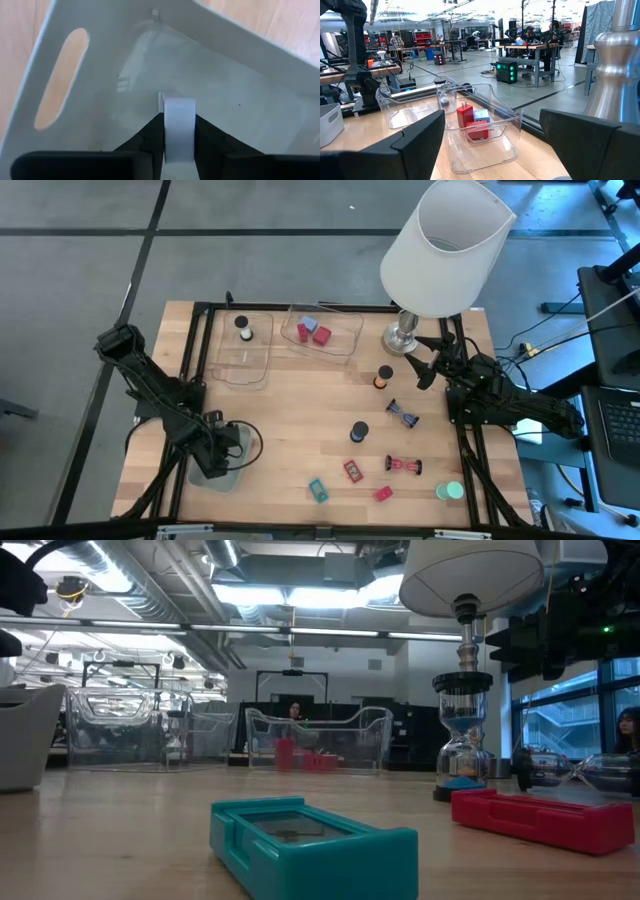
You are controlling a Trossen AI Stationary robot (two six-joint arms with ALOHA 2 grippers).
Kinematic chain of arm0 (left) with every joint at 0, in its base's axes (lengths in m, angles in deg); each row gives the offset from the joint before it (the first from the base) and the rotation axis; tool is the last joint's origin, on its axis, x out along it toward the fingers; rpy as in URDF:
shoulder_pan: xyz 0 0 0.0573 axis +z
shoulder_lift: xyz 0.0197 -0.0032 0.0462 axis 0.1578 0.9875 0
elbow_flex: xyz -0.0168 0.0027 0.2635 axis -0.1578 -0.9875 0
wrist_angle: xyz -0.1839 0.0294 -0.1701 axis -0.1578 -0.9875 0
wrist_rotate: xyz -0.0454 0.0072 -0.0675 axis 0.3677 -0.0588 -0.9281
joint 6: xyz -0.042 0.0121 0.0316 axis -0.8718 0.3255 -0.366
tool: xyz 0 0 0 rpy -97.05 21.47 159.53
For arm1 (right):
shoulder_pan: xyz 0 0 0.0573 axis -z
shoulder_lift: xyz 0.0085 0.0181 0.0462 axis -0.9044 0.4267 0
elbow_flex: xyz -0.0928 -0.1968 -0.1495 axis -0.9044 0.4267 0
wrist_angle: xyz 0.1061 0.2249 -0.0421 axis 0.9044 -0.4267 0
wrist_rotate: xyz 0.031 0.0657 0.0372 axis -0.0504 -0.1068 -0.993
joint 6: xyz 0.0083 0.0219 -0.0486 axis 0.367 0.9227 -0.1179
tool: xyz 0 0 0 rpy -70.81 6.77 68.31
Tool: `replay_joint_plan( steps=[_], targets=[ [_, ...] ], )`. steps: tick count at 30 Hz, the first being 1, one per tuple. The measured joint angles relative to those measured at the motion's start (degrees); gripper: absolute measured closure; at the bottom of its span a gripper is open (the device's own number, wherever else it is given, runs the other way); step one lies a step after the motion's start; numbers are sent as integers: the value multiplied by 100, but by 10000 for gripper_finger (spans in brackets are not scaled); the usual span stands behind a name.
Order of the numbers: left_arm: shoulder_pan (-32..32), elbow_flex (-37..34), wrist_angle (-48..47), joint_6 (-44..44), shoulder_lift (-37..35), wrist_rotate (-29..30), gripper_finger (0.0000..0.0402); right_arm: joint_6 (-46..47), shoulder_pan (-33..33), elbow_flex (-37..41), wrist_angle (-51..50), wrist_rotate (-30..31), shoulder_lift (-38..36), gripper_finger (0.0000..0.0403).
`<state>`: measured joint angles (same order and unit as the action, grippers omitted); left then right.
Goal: Pick & Place Office items
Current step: Put the white digital clock timer into the gray bin
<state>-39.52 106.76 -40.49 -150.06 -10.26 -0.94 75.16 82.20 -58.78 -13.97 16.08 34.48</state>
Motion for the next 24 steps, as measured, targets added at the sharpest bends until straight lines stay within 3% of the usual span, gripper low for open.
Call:
replay_joint_plan(
  steps=[8,24],
  targets=[
    [-4,3,23,-107,0,-30,301,0,0,0,0,1,0,76],
    [-4,365,-74,-65,2,-180,226,1,0,0,0,2,0,76]
  ],
)
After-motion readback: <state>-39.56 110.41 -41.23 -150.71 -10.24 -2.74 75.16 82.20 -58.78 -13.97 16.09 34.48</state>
